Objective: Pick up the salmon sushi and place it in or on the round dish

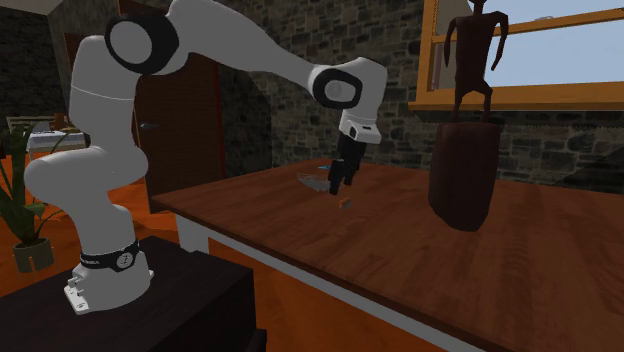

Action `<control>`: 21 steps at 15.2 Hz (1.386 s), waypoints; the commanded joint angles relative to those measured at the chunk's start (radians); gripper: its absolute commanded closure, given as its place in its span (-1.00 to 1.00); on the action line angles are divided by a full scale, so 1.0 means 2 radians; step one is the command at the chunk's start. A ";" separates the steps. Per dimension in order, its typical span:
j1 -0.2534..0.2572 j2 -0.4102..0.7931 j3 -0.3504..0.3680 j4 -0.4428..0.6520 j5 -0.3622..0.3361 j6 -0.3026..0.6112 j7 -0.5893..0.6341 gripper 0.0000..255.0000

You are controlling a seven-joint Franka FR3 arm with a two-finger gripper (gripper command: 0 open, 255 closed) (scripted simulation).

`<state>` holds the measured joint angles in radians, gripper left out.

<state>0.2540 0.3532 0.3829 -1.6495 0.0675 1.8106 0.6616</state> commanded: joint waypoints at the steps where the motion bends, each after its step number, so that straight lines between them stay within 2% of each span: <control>1: 0.015 0.046 0.001 0.050 -0.010 -0.008 0.015 -1.00; 2: 0.018 0.051 0.000 0.057 -0.011 -0.009 0.016 -1.00; 9: 0.020 0.055 0.000 0.012 -0.012 0.040 0.016 -1.00; 17: 0.020 0.055 0.000 0.012 -0.012 0.040 0.016 -1.00; 18: 0.020 0.055 0.000 0.012 -0.012 0.040 0.016 1.00; 21: 0.020 0.055 0.000 0.012 -0.012 0.040 0.016 1.00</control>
<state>0.2942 0.4637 0.3837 -1.6256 0.0440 1.8908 0.6942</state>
